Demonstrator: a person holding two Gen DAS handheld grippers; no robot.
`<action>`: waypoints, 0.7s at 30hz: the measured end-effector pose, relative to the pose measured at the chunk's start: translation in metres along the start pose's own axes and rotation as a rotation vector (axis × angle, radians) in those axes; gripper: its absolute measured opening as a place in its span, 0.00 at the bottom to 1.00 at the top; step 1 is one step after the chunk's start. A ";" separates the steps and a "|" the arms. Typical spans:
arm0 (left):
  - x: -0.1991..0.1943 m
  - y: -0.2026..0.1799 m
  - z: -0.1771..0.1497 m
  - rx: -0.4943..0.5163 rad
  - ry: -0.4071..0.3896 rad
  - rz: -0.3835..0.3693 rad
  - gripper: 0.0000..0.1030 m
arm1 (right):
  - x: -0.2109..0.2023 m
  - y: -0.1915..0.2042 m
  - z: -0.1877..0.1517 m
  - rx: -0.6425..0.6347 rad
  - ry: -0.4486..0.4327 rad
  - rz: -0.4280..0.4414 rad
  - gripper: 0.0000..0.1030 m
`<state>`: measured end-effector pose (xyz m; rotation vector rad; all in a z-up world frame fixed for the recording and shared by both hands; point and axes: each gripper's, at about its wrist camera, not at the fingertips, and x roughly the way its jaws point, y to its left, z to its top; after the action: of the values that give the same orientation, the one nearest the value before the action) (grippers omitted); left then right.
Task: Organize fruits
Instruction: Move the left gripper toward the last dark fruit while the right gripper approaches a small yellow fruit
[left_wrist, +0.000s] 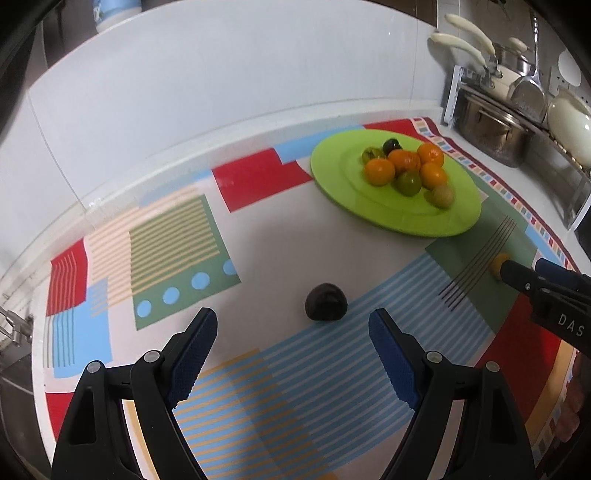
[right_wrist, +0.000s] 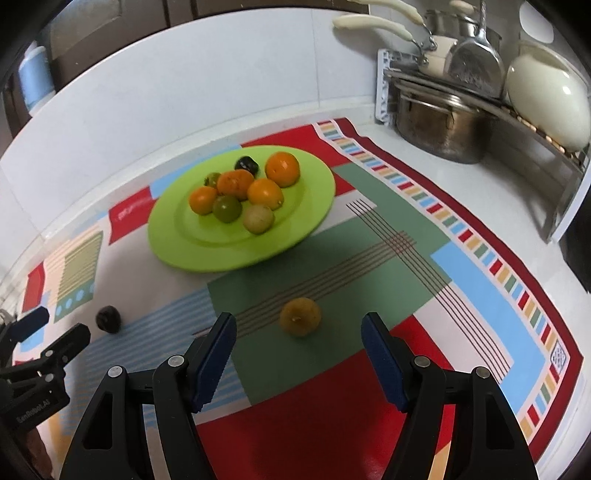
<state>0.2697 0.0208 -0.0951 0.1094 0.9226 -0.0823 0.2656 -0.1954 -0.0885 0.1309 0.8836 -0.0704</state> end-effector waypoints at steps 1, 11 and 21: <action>0.003 0.000 -0.001 0.000 0.003 -0.002 0.82 | 0.001 0.000 0.000 0.001 0.003 0.000 0.69; 0.027 0.003 0.003 -0.032 0.030 -0.032 0.67 | 0.016 0.003 0.002 -0.014 0.029 -0.012 0.57; 0.033 -0.002 0.008 -0.044 0.044 -0.117 0.34 | 0.029 0.000 0.003 -0.001 0.062 0.001 0.37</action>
<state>0.2962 0.0174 -0.1170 0.0162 0.9736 -0.1685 0.2861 -0.1961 -0.1091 0.1329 0.9458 -0.0646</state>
